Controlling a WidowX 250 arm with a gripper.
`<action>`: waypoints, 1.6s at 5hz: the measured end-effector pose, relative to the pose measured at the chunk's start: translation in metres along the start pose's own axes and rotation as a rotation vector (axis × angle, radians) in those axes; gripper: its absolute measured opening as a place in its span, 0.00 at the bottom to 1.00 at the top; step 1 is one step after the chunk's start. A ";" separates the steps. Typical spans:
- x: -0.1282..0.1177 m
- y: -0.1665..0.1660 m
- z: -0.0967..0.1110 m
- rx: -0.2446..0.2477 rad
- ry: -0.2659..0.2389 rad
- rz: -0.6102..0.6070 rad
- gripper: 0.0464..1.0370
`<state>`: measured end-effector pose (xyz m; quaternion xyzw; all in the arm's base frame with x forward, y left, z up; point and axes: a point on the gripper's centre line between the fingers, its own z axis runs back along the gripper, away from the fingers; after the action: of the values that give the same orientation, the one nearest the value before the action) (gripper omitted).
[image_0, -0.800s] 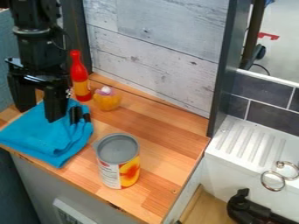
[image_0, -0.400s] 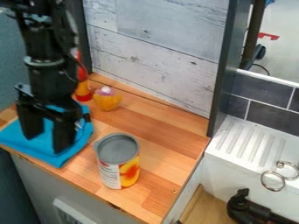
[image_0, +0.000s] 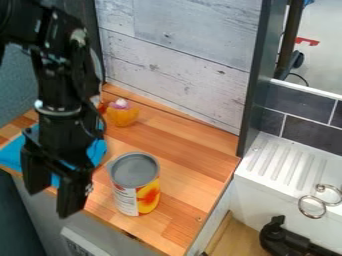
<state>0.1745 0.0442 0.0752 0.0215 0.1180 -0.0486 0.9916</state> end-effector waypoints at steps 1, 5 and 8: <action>0.012 -0.008 -0.017 -0.011 -0.036 0.005 0.96; 0.075 -0.029 -0.041 -0.098 -0.127 0.106 0.96; 0.143 -0.029 -0.012 -0.086 -0.164 0.122 0.96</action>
<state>0.3073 0.0034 0.0286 -0.0180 0.0371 0.0156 0.9990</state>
